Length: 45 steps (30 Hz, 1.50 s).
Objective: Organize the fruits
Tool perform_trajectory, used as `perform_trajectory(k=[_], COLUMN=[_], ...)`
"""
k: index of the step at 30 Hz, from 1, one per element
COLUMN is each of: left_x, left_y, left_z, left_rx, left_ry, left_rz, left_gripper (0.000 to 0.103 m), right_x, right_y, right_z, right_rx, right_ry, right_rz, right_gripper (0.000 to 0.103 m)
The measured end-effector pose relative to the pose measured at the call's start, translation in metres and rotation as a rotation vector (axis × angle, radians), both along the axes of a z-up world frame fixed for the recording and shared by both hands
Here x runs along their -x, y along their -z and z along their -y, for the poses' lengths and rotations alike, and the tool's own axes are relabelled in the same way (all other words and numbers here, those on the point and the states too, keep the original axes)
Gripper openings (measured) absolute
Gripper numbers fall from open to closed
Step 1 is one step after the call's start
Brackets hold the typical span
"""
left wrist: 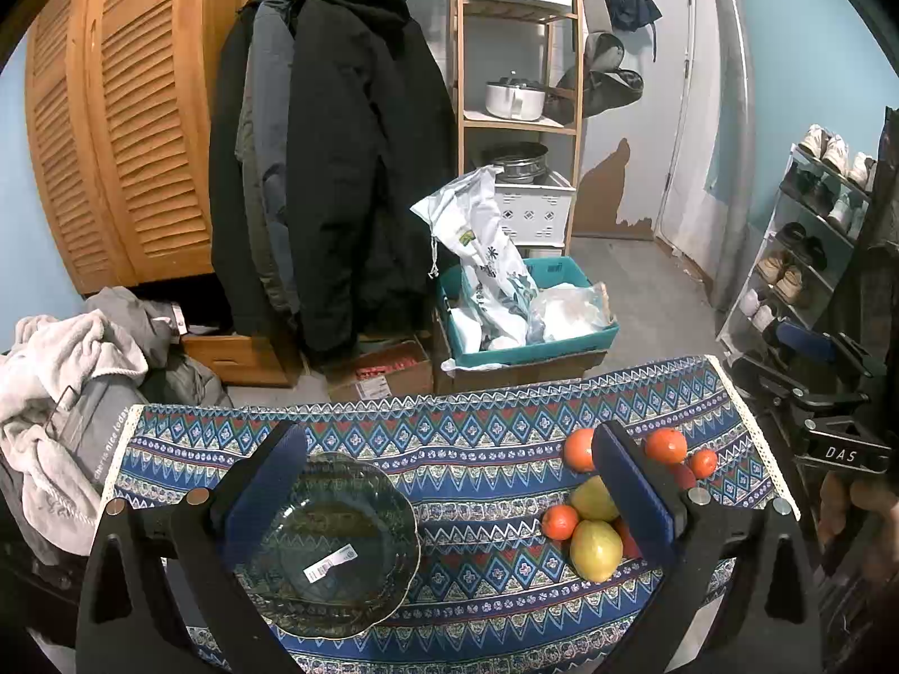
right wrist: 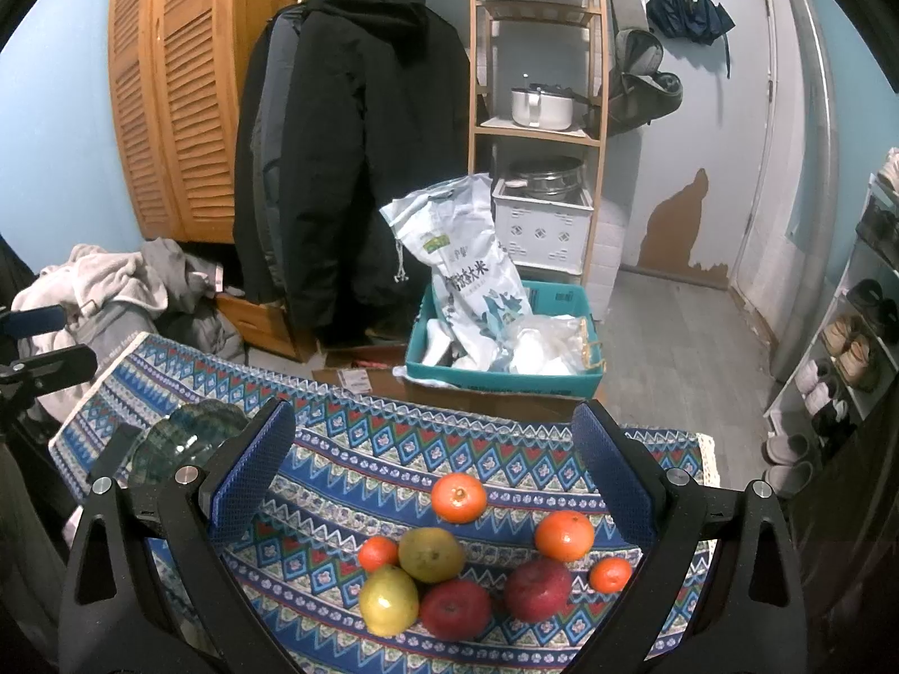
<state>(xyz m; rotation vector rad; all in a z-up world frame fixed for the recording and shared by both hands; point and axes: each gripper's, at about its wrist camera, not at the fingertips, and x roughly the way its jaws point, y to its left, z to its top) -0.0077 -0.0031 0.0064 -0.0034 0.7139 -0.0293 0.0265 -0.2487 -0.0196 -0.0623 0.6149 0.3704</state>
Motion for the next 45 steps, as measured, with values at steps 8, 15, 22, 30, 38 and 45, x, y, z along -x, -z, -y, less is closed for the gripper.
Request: perform_trajectory(k=[8,15,22,30,38,45], left_x=[0.0013,0.0005,-0.001,-0.0019,-0.0015,-0.0007], left_y=[0.0001,0.0006,0.0011,0.0013,-0.0012,-0.0017], left_z=[-0.0016,-0.0054,-0.0068,-0.0071,-0.0076,-0.0075], left_rx=[0.0,-0.009,-0.009,-0.023,-0.02,-0.018], left_ry=[-0.001,-0.022,-0.037,-0.051,-0.049,-0.04], left_rz=[0.002,-0.004,-0.012,-0.01,-0.001,0.0], left_gripper=[0.102,0.102,0.102,0.102,0.102,0.102], right_x=[0.0003,0.0001,0.0,-0.002,-0.0015,-0.0015], right_y=[0.0003,-0.0005,-0.0009,-0.0057,-0.005,-0.0053], right_z=[0.0003,0.0007,0.0011,0.0027,0.0029,0.0029], right_rx=[-0.001,0.001,0.0,0.006,0.008,0.008], right_ry=[0.0,0.001,0.001,0.004,0.003,0.004], right_rz=[0.001,0.001,0.0,-0.002,-0.002,-0.001], right_gripper=[0.097,0.097,0.097,0.097,0.097,0.097])
